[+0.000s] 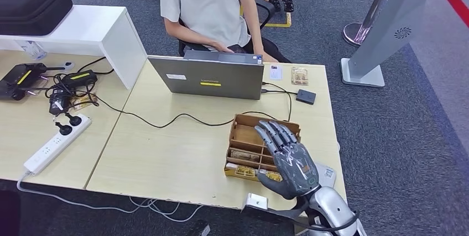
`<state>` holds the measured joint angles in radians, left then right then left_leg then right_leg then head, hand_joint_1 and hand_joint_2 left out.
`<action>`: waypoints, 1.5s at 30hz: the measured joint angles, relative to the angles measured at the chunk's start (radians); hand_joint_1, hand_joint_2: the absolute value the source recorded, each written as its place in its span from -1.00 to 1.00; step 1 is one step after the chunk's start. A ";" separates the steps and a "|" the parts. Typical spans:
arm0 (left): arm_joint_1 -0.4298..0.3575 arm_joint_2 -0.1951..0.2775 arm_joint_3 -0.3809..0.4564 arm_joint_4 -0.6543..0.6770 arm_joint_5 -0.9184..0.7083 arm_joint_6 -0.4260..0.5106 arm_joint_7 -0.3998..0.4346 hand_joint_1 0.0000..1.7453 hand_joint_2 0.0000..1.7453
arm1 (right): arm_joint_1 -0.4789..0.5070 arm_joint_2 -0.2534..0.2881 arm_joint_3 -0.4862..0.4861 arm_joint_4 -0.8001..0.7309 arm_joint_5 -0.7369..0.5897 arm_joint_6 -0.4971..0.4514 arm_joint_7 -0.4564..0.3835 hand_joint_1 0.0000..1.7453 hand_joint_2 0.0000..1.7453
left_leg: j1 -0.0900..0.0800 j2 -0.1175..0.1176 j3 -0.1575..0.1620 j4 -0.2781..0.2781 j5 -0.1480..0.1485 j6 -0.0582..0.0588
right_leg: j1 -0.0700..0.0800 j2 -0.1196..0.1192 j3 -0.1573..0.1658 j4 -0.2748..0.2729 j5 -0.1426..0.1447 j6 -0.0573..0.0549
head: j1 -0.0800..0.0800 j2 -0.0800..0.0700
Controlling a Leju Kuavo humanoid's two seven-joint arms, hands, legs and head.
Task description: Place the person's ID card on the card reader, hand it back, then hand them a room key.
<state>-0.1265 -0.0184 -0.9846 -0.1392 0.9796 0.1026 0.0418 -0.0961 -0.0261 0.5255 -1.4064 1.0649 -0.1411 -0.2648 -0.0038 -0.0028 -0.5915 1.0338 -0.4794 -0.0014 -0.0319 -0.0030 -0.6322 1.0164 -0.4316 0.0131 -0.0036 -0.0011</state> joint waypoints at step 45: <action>-0.003 0.011 0.000 0.000 0.037 -0.005 0.007 -1.00 1.00 | 0.035 0.037 -0.072 0.171 0.014 0.004 -0.026 -1.00 1.00 | 0.000 0.000 0.000 0.000 0.000 0.000 | 0.000 0.000 0.000 0.000 0.000 0.000 | 0.000 0.000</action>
<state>-0.1293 -0.0072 -0.9851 -0.1392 1.0163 0.0973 0.0484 -0.0612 0.0111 0.4538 -1.2356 1.0784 -0.1369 -0.2912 -0.0038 -0.0030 -0.5918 1.0338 -0.4794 -0.0014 -0.0318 -0.0031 -0.6322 1.0165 -0.4317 0.0130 -0.0037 -0.0011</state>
